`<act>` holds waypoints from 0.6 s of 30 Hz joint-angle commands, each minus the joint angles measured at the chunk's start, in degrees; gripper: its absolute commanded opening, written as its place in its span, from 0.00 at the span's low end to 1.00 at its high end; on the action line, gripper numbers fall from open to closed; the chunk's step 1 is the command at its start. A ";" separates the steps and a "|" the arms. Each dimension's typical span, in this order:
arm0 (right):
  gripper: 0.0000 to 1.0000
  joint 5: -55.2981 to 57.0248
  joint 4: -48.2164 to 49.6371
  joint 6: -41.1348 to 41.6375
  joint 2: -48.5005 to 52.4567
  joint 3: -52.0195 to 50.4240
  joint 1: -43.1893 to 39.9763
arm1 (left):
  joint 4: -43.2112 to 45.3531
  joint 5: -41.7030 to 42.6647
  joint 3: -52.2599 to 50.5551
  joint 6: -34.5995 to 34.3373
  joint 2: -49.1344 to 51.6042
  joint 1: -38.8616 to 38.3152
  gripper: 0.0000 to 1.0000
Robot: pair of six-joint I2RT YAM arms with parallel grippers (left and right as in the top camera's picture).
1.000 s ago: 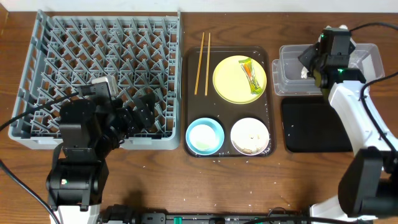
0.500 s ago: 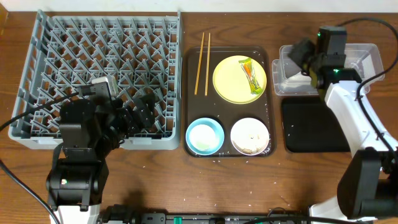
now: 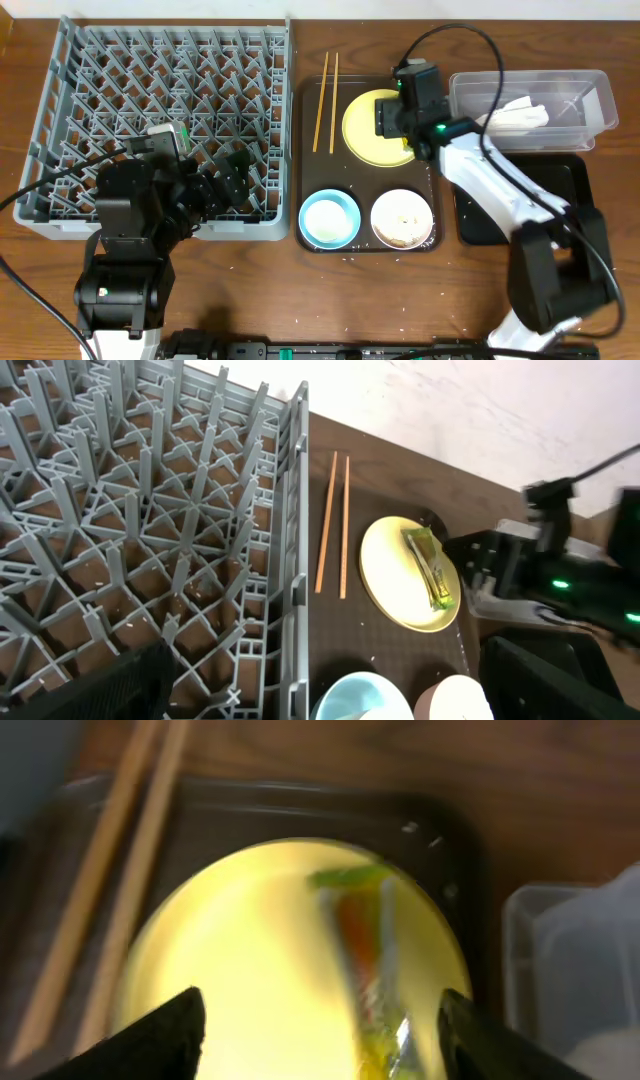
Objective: Sort waste into correct bins and load items into the dishwasher
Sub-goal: 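Reach the right gripper back to the green snack wrapper, then carry the green wrapper with the right gripper into the clear bin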
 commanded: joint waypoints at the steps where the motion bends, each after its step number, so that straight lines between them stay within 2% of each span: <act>1: 0.69 7.10 4.24 -1.92 6.25 -0.44 -0.92 | 0.09 0.90 0.87 -0.48 -0.26 0.24 0.97; 4: 0.66 5.27 7.28 -4.70 10.10 -0.44 -1.14 | 0.09 0.90 0.87 -0.48 -0.26 0.24 0.97; 10: 0.43 4.39 7.63 -6.34 13.77 -0.44 -0.76 | 0.09 0.90 0.87 -0.48 -0.26 0.24 0.97; 12: 0.12 4.37 6.51 -6.16 13.84 -0.44 -0.66 | 0.09 0.90 0.87 -0.48 -0.26 0.24 0.97; 13: 0.01 4.33 6.27 -6.08 13.66 -0.42 -0.66 | 0.09 0.90 0.87 -0.48 -0.26 0.24 0.97; 18: 0.01 -2.64 0.13 2.29 3.23 -0.28 -1.55 | 0.09 0.90 0.87 -0.48 -0.26 0.24 0.98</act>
